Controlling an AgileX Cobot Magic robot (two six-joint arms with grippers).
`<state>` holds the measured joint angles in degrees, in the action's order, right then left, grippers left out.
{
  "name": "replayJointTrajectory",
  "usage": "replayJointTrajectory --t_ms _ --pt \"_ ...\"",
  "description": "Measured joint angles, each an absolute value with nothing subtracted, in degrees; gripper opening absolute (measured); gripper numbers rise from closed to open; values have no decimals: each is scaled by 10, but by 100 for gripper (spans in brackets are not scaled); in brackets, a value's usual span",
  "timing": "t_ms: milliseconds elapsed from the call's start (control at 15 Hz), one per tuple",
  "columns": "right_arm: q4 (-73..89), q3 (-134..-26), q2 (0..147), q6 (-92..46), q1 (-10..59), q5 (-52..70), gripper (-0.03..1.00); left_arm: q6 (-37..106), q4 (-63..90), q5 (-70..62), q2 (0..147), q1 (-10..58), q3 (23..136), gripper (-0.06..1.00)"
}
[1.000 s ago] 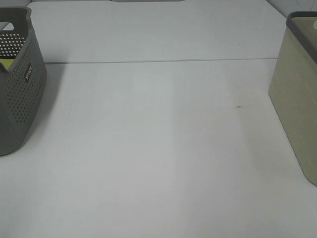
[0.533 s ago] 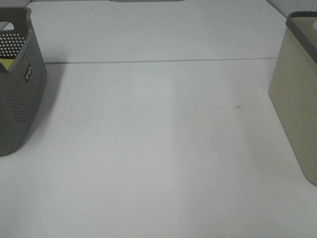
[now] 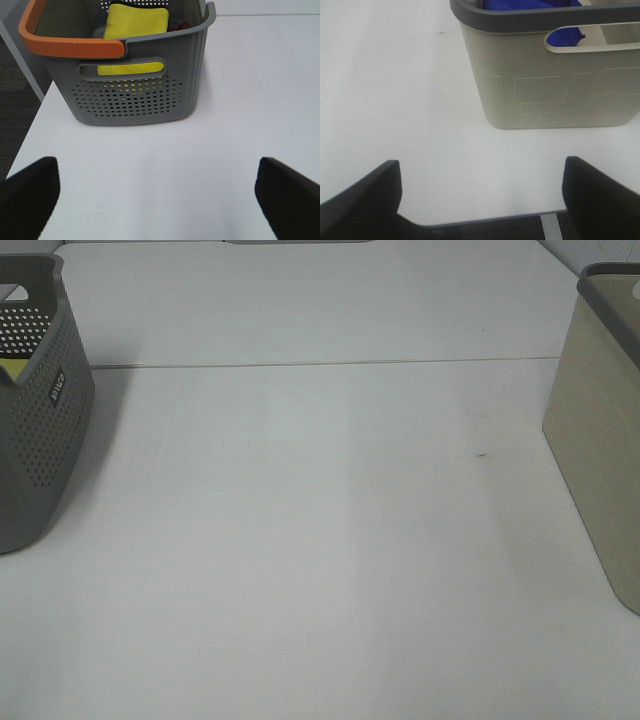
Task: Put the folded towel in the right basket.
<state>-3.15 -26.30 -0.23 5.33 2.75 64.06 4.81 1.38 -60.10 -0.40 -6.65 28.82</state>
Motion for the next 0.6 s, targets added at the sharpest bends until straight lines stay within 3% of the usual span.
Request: replayJointTrajectory --t_ms 600 --pt "-32 -263 -2 53 28 640 84 48 14 -601 -4 -66 288 99"
